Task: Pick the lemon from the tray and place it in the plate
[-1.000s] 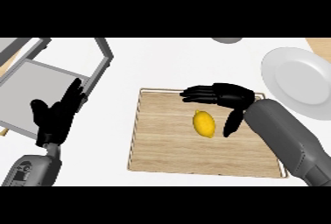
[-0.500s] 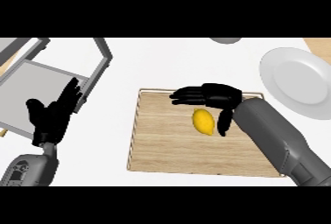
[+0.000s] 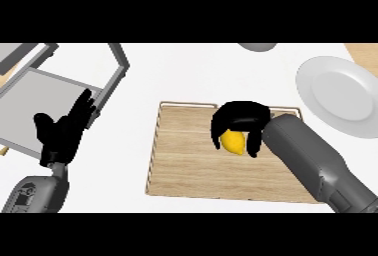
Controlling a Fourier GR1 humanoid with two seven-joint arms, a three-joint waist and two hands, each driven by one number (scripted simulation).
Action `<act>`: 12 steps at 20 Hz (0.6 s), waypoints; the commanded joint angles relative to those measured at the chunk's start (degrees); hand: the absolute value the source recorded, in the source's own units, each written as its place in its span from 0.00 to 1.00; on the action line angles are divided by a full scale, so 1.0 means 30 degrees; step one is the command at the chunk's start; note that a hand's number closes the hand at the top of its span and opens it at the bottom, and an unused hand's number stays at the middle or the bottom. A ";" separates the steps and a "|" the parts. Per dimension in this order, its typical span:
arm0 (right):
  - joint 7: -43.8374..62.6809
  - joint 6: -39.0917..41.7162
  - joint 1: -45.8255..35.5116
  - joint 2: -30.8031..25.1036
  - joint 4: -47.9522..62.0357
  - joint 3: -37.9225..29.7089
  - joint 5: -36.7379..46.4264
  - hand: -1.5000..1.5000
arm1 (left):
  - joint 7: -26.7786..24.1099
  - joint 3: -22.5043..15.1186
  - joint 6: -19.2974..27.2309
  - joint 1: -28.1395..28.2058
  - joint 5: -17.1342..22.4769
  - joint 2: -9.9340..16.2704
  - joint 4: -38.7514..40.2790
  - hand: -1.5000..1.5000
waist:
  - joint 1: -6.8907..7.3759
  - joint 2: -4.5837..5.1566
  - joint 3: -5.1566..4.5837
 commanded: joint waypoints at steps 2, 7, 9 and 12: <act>-0.2140 0.0469 0.1699 0.0364 -0.0740 0.0307 -0.0183 1.00 | 0.0125 -0.0057 0.0094 0.0604 -0.0102 -0.0195 -0.0737 0.50 | -0.0154 0.0268 0.0305; -0.1860 -0.0198 0.1868 0.0862 -0.0688 -0.0902 -0.1247 1.00 | 0.0972 0.0506 -0.0004 -0.0541 0.0234 0.0044 -0.0297 0.50 | -0.0126 0.0343 0.0316; -0.1131 -0.1740 0.1485 0.1369 -0.0757 -0.2090 -0.1573 1.00 | 0.0004 0.0423 -0.0260 -0.0104 0.0014 0.0070 -0.0110 0.50 | -0.0055 0.0370 0.0315; 0.5577 -0.1925 0.1818 -0.0569 0.0166 -0.3898 -0.1484 1.00 | 0.0521 0.0401 0.0114 0.0687 0.0041 0.0043 -0.1080 0.50 | -0.0478 0.0044 0.0289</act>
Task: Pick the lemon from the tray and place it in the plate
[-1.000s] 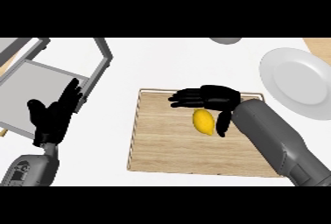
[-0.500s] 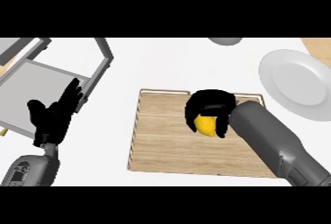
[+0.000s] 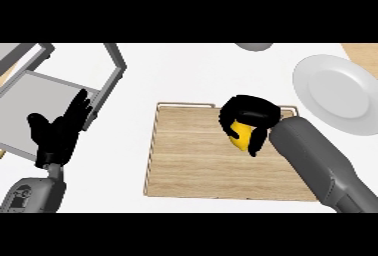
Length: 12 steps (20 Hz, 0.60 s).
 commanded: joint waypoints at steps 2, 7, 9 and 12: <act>0.7365 -0.1665 0.0464 -0.0844 0.2412 -0.2637 -0.0250 1.00 | 0.0319 0.0306 0.0258 0.0325 0.0097 0.0060 -0.0064 0.50 | -0.0603 0.0066 0.0181; 1.3007 -0.6078 -0.0095 -0.1125 0.1650 -0.5069 -0.0314 1.00 | 0.0035 0.0422 0.0002 0.0642 0.0181 0.0213 -0.0129 0.50 | -0.0785 -0.0078 0.0203; 1.4587 -0.8221 -0.0456 -0.0971 0.0277 -0.5462 0.0147 1.00 | 0.0081 0.0547 0.0088 0.0797 0.0272 0.0134 -0.0033 0.50 | -0.0923 -0.0172 0.0193; 1.7139 -1.1053 -0.0054 -0.0814 -0.1234 -0.5546 0.1414 1.00 | -0.0405 0.0814 -0.0008 0.1187 0.0119 0.0531 0.0011 0.50 | -0.0884 -0.0170 0.0192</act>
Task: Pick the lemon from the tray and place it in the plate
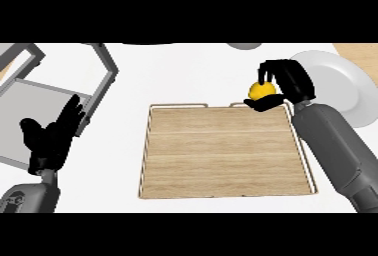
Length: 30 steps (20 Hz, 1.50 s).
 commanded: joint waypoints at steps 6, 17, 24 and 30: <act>0.7511 -0.3250 0.1314 -0.0756 -0.4619 -0.2171 0.0864 1.00 | -0.0074 0.0051 -0.0742 0.0016 0.0128 0.0175 -0.0204 0.50 | 0.0554 0.0321 0.0069; 0.3983 -0.1859 0.2624 -0.4465 -0.1818 -0.7374 -0.1914 1.00 | -0.0066 -0.0009 -0.0748 -0.1247 -0.0578 -0.0428 0.0711 0.50 | 0.1104 0.0575 0.0103; 0.1861 -0.1017 0.1054 -0.5787 0.3419 -0.7585 -0.0484 1.00 | 0.0878 -0.0217 -0.0306 -0.1386 -0.0955 -0.1008 -0.0267 0.50 | 0.1292 0.0586 0.0105; 0.0092 0.2533 0.0646 -0.5943 0.7046 -0.9248 -0.2686 1.00 | 0.0561 -0.0165 -0.0658 -0.1713 -0.0769 -0.1127 0.0072 0.50 | 0.1533 0.0689 0.0142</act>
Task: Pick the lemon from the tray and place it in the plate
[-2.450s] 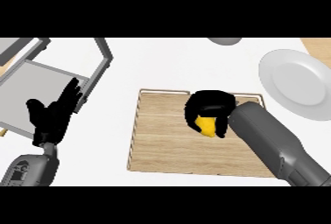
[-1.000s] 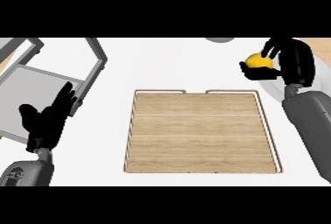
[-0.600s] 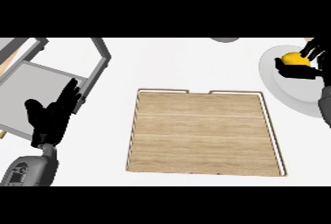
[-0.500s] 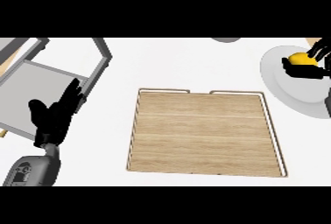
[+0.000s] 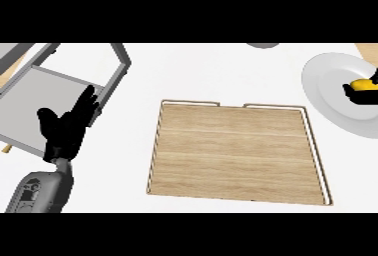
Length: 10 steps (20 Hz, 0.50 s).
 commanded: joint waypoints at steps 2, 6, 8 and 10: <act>-0.1968 0.2971 -0.0828 -0.1008 0.3454 -0.1010 -0.0890 0.00 | -0.0350 -0.0215 -0.0291 0.0329 -0.0054 -0.0237 0.0025 0.50 | 0.0352 0.0118 0.0028; -0.5073 0.2778 -0.1127 -0.0985 0.4129 -0.1472 -0.1050 0.00 | -0.0507 0.0169 -0.0601 0.0487 -0.0085 0.0237 -0.0024 0.50 | 0.0231 0.0072 0.0023; -0.6209 0.1435 -0.1041 -0.1037 0.3711 -0.1707 -0.1046 0.00 | 0.0206 0.0268 -0.0353 0.0038 0.0066 0.0051 -0.0365 0.50 | 0.0121 0.0023 0.0019; -0.7447 0.1277 -0.1515 -0.0690 0.3337 -0.2600 -0.2018 0.00 | 0.0213 0.0042 -0.0002 -0.0515 -0.0235 -0.0252 -0.0095 0.50 | 0.0116 0.0074 0.0038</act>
